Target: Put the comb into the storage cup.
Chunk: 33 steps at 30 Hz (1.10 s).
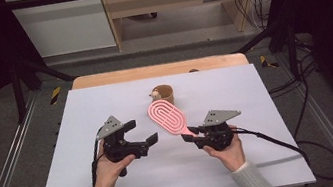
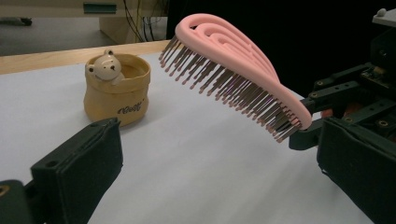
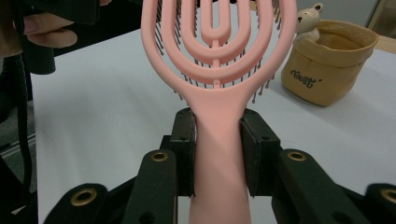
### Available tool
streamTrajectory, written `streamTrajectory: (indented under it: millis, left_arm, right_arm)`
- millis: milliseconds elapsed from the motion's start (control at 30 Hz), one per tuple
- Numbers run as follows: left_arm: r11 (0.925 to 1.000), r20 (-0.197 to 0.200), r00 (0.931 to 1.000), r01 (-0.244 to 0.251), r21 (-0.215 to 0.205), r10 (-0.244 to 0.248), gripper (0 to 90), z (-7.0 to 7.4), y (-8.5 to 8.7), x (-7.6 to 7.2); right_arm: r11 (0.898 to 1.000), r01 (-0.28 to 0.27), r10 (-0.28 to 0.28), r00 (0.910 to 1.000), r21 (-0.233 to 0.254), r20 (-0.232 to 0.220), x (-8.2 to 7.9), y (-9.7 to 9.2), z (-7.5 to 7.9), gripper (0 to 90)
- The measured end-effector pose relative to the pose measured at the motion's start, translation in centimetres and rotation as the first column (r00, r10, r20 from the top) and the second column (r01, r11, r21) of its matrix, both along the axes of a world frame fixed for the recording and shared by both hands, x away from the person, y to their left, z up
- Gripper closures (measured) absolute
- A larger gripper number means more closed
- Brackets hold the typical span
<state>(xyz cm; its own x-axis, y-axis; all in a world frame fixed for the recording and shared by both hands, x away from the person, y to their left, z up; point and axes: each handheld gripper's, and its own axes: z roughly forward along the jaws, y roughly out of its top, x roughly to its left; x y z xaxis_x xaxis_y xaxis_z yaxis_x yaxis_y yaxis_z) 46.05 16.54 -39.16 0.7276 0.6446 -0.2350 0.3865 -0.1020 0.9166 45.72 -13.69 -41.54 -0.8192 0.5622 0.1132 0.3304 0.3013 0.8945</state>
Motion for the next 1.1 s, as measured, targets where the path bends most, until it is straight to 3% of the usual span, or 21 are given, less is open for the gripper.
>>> streamTrajectory:
  millis: [567, 900, 1100]
  left_arm:
    - [0.9991, -0.024, 0.9997, 0.007, -0.042, -0.008, 0.3, 0.0, -2.2, 0.3]
    - [0.9982, -0.068, 0.9977, 0.003, -0.061, -0.008, 2.0, -0.3, -3.0, 0.8]
    - [0.9969, -0.074, 0.9973, -0.005, -0.078, -0.001, 4.2, -0.5, -3.5, 1.0]
  right_arm:
    - [1.000, 0.006, -0.006, 0.9999, 0.003, 0.013, -0.1, 0.0, 0.0, 69.4]
    - [1.000, 0.005, -0.005, 0.9999, 0.006, 0.016, -0.1, 0.0, 0.1, 69.4]
    - [1.000, 0.004, -0.004, 0.9998, 0.006, 0.017, -0.1, 0.0, 0.0, 69.4]
